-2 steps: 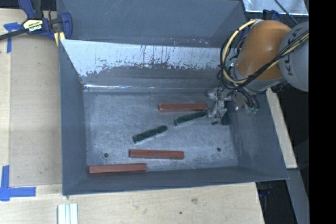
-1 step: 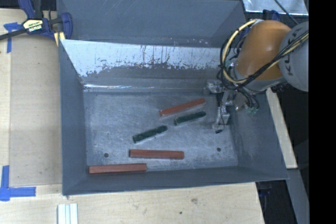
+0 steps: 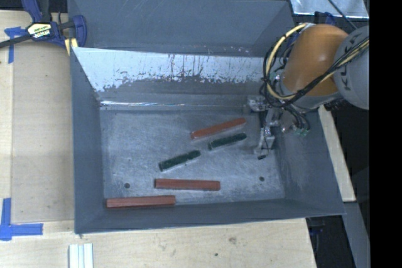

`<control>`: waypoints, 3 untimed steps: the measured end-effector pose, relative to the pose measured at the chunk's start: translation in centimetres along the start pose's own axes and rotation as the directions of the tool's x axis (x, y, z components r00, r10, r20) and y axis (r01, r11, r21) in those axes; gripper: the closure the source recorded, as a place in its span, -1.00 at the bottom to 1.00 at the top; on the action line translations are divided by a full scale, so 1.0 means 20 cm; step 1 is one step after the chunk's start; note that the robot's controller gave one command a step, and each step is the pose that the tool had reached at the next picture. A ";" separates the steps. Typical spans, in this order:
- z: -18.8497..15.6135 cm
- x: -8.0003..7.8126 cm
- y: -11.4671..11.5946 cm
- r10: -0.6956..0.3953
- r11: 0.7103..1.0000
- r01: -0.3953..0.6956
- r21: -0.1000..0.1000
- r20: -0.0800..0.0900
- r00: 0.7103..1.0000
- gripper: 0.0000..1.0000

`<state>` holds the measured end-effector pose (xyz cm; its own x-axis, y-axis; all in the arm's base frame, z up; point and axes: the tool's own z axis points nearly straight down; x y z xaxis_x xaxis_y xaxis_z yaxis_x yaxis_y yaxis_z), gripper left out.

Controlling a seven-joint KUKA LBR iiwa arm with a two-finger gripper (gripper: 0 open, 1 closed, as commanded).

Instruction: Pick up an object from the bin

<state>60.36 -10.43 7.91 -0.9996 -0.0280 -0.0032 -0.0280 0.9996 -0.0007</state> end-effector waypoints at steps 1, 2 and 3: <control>-0.02 0.00 0.18 0.054 0.999 -0.054 0.001 -0.002 0.999 -1.00; 0.04 0.26 0.37 0.048 0.999 -0.048 0.000 0.002 0.999 1.00; 0.04 0.26 0.37 0.048 0.999 -0.048 0.000 0.002 0.999 1.00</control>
Offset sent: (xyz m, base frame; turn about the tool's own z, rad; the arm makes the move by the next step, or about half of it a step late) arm -0.0559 0.0735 -0.0091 0.0497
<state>54.89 -3.12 7.04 -0.9998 0.0198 -0.0053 0.0198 0.9998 -0.0005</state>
